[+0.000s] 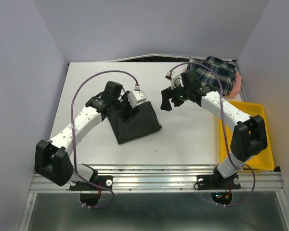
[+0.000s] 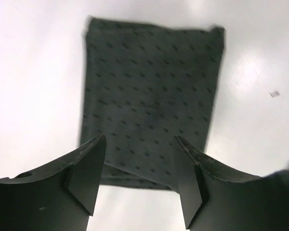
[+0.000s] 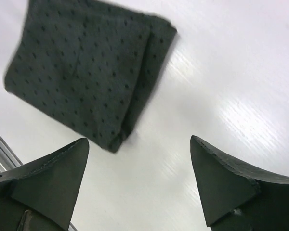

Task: Fold and stack the skirts
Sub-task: Fold the skirt

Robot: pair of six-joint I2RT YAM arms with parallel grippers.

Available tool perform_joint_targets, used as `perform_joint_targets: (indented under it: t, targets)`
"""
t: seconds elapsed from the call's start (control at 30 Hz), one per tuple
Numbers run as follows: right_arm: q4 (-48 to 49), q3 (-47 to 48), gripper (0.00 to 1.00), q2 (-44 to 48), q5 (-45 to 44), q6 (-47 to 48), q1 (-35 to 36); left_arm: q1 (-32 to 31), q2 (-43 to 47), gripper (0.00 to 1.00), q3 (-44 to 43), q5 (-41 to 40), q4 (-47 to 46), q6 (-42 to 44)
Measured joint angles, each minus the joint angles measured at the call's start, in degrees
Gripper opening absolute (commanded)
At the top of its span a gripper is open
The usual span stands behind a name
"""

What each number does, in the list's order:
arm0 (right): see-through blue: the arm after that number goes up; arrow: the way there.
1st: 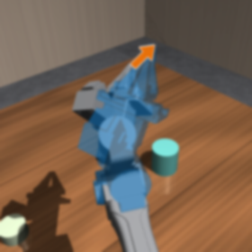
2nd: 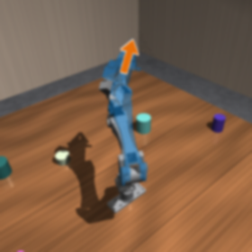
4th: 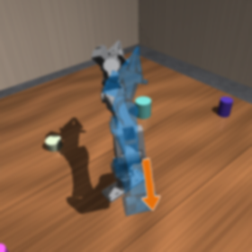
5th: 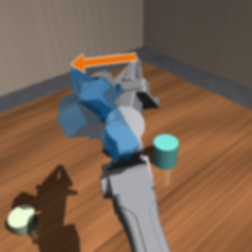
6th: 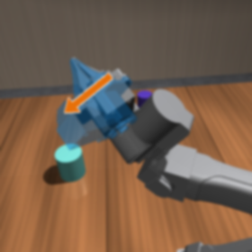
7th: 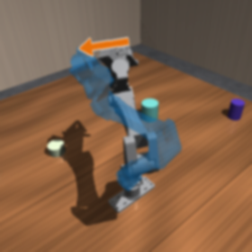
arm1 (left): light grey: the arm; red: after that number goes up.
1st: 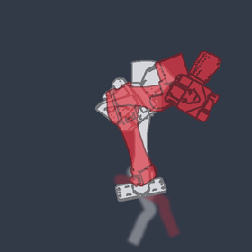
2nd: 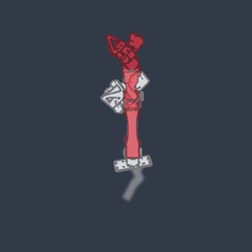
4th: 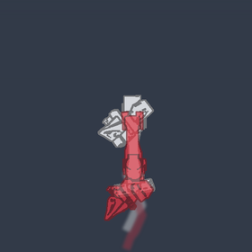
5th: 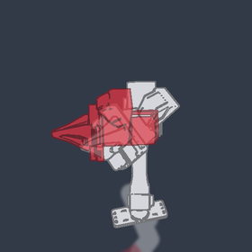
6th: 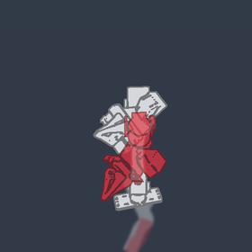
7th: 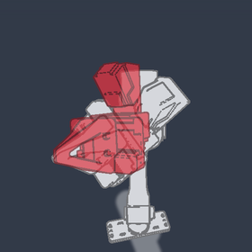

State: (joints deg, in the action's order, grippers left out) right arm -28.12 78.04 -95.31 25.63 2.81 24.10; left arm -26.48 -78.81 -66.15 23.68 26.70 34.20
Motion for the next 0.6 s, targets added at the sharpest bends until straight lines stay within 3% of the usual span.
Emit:
perform_joint_targets:
  t: [0.3,0.47,0.6]
  targets:
    - [0.76,-16.35,0.92,12.70,-11.15,9.75,-0.02,-12.11,3.54,0.68,17.42,-7.69,3.78,2.16]
    - [2.69,-17.66,0.92,17.05,-12.41,10.40,-0.02,-12.24,1.57,0.68,18.97,-11.74,2.03,2.25]
    - [3.13,-17.66,0.94,13.64,-8.26,4.92,-0.02,-11.06,1.33,0.67,18.78,-11.87,0.20,0.59]
